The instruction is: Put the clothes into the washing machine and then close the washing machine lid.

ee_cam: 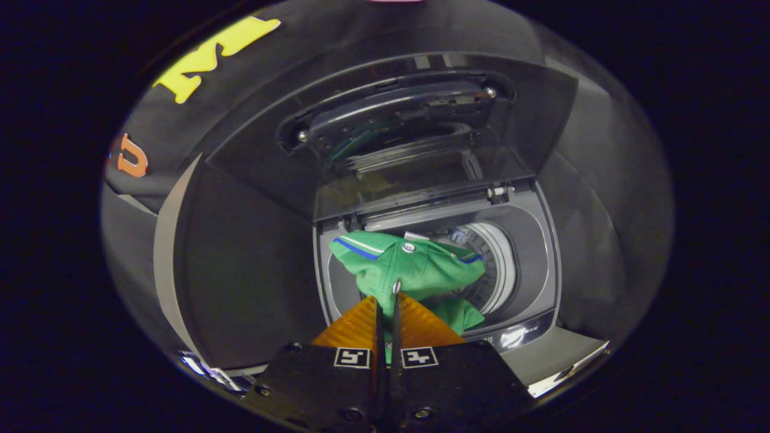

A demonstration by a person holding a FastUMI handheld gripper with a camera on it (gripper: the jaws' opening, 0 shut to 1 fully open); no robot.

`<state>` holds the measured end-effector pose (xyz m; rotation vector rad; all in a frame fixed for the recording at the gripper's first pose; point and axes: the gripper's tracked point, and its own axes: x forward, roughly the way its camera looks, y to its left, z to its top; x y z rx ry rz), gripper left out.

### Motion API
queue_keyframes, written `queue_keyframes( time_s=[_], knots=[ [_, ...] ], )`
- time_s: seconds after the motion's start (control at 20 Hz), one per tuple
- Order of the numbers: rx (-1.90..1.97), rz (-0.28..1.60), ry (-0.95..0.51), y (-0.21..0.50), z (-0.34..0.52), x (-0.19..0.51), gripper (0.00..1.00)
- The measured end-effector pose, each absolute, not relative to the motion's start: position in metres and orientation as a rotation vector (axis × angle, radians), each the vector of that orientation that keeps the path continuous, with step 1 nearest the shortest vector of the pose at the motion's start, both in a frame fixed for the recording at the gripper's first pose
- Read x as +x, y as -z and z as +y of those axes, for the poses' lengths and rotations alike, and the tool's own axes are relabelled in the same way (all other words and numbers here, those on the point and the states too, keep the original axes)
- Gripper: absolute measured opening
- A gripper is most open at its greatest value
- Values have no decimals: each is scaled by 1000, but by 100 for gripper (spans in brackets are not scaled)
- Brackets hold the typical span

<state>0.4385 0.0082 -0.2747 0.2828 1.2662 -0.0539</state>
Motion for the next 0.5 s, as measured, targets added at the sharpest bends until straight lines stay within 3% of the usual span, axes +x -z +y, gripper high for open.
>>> queue_keyframes(
  time_s=[0.5],
  knots=[
    [280,1315,154,329,-13,471,6]
  ],
)
